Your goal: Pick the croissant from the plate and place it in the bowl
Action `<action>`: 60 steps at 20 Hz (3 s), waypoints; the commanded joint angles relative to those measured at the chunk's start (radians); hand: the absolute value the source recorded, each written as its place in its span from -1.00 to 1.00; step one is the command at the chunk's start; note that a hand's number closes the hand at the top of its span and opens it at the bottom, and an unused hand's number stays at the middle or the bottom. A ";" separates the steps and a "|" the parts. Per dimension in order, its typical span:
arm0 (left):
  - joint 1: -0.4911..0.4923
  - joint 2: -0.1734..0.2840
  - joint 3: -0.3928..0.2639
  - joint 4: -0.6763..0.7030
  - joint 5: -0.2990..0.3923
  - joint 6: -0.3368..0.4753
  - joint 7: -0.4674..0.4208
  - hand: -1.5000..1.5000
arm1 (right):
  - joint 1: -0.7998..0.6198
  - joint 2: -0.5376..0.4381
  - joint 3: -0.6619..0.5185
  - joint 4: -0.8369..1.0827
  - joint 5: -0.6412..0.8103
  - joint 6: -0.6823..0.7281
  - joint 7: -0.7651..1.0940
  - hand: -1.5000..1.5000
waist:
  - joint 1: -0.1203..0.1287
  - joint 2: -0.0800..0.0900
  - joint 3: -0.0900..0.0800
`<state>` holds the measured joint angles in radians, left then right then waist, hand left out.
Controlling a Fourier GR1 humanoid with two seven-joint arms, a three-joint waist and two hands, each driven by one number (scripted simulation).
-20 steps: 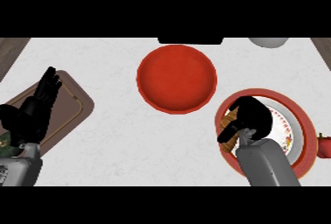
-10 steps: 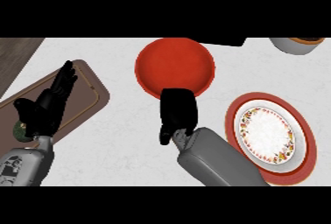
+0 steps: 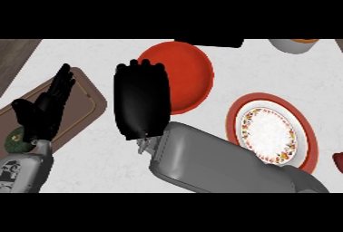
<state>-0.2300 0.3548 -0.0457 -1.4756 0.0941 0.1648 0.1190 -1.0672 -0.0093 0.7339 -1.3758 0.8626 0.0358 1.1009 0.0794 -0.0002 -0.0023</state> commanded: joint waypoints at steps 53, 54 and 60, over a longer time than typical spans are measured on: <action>0.111 0.017 0.150 -0.029 0.003 -0.066 -0.037 0.00 | 0.188 -0.130 -0.982 0.597 -0.703 -0.311 -1.118 -1.00 | -0.094 -0.004 0.003; 0.113 -0.030 0.097 -0.032 -0.056 -0.024 -0.044 0.00 | 0.195 -0.138 -0.973 0.571 -0.703 -0.300 -1.072 -1.00 | -0.090 -0.003 0.002; 0.138 -0.010 0.144 -0.054 -0.020 -0.059 -0.052 0.00 | 0.418 -0.272 -1.019 0.375 -0.821 -0.076 -1.083 -1.00 | -0.097 -0.007 0.002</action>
<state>-0.1245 0.3402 0.0735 -1.5256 0.0667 0.1178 0.0988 -0.7747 -0.2170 -0.2528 -0.8870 0.1115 -0.1461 0.0260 -0.0131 -0.0045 0.0003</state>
